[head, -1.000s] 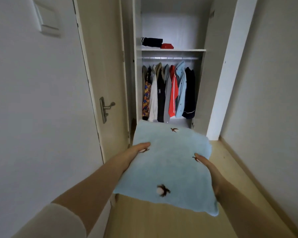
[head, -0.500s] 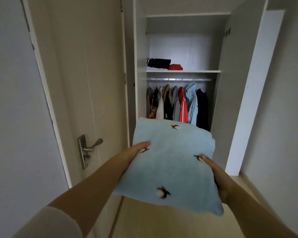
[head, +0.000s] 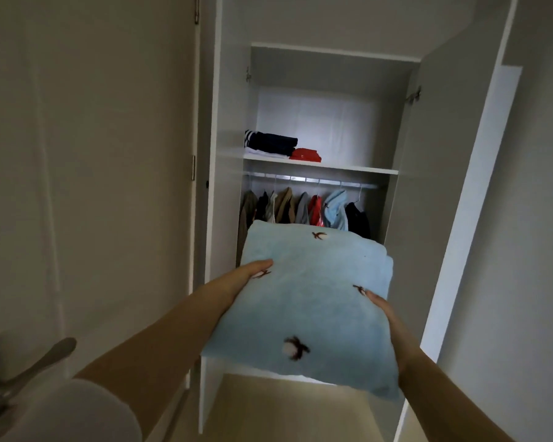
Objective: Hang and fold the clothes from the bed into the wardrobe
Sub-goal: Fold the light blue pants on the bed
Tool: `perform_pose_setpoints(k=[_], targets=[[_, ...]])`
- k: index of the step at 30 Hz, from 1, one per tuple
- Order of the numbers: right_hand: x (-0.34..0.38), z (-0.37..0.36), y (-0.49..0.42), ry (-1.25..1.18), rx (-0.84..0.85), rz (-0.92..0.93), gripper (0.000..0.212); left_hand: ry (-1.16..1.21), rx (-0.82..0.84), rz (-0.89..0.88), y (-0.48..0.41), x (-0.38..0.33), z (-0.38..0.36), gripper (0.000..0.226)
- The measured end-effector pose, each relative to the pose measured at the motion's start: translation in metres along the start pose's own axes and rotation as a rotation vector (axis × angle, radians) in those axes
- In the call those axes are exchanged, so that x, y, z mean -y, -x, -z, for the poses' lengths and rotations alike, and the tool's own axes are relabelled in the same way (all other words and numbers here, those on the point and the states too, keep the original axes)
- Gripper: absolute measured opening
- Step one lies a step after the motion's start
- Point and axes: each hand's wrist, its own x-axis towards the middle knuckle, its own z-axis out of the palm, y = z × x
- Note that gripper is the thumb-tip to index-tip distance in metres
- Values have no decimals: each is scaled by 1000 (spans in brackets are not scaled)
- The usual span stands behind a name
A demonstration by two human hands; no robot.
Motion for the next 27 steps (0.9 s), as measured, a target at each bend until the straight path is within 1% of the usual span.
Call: perform_pose_setpoints(k=[2, 5, 8, 12, 15, 19, 21, 25, 27], targets=[[20, 4, -38, 27, -4, 42, 21, -11, -7, -14, -39, -21, -3, 22], [44, 21, -90, -34, 13, 71, 21, -38, 13, -30, -96, -49, -16, 26], [66, 44, -136, -91, 4, 82, 20, -78, 33, -36, -149, -70, -37, 22], [95, 81, -205, -97, -14, 87, 34, -99, 40, -78, -218, -95, -63, 21], [117, 108, -260, -117, 82, 127, 21, -122, 68, -122, -272, -118, -79, 20], [154, 146, -340, -102, 189, 159, 28, -175, 41, -215, -349, -162, -107, 20], [177, 164, -378, -69, 229, 155, 38, -191, 30, -239, -388, -183, -118, 21], [219, 198, -448, -40, 272, 141, 37, -174, 14, -257, -455, -210, -139, 22], [232, 205, -481, -69, 294, 143, 47, -176, 12, -290, -483, -221, -143, 21]])
